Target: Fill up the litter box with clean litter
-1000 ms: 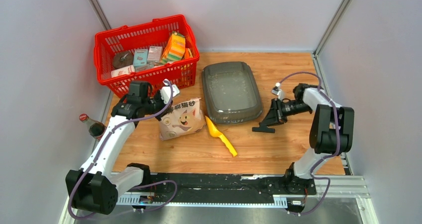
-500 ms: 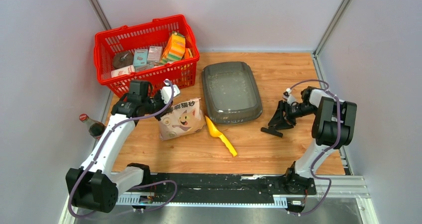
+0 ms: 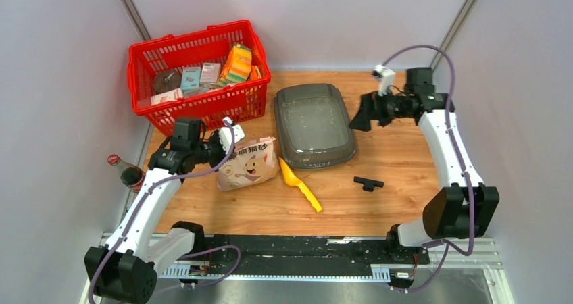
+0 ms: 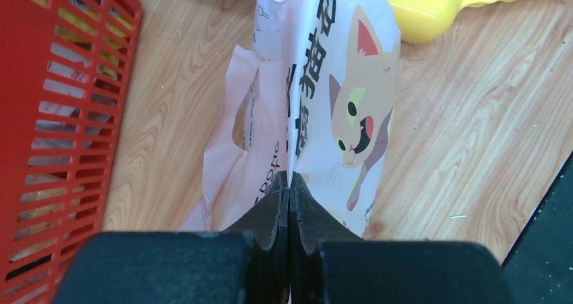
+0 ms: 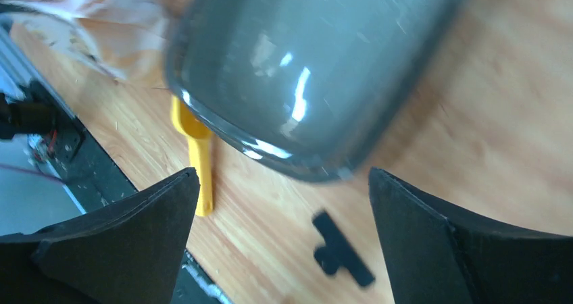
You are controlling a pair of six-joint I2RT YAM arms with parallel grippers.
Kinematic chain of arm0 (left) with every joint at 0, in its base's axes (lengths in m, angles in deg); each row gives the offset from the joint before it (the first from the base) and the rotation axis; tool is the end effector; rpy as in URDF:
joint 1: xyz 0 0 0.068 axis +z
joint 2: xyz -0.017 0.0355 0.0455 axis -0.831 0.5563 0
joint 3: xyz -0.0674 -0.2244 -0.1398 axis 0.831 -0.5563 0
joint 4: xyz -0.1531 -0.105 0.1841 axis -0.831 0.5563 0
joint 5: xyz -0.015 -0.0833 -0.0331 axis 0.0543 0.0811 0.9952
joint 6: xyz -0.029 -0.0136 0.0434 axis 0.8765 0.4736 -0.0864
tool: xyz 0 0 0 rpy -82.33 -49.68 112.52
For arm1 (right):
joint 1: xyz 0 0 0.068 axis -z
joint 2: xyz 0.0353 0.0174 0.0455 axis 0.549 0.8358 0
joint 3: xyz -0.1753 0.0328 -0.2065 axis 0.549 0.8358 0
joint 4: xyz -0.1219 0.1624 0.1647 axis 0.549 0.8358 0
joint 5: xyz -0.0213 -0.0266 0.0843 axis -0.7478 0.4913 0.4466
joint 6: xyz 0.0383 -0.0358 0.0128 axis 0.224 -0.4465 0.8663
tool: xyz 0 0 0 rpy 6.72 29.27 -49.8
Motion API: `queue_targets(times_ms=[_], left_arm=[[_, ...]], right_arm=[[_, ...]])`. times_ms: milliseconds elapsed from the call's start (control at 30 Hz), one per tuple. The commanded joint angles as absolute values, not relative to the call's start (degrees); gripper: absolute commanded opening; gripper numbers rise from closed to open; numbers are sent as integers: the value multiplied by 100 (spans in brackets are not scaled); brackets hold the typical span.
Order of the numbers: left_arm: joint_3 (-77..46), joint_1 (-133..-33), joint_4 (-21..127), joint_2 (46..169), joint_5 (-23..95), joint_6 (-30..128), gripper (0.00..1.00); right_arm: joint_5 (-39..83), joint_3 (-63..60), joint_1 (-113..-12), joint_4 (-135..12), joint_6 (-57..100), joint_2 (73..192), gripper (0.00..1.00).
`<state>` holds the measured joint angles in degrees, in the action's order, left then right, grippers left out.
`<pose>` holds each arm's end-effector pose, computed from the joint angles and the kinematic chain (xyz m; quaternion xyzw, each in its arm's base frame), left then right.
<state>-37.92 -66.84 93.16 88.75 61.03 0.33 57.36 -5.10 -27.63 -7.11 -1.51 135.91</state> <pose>0.1918 -0.0560 0.2888 0.4583 0.7665 -0.1750 0.4144 0.2946 -0.0049 0.3264 -0.1771 0.8869 0.3011 0.3022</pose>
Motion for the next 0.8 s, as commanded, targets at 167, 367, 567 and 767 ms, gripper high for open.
queue_targets(times_ms=[167, 367, 567, 767], left_arm=[[-3914, -6974, 8947, 8217, 6594, -541, 0], [-4124, -7053, 9247, 7699, 6462, -1202, 0], [-4284, -7071, 9370, 7408, 6568, -738, 41], [-3705, -7053, 8667, 7347, 4752, 1782, 60]], right_arm=[[5817, -1411, -4508, -1207, 286, 14012, 100], [6447, -2369, -4788, -980, 429, 14768, 100], [6424, -3248, -5957, -452, -662, 15435, 100], [6853, -4194, -6098, -1497, 891, 16646, 100]])
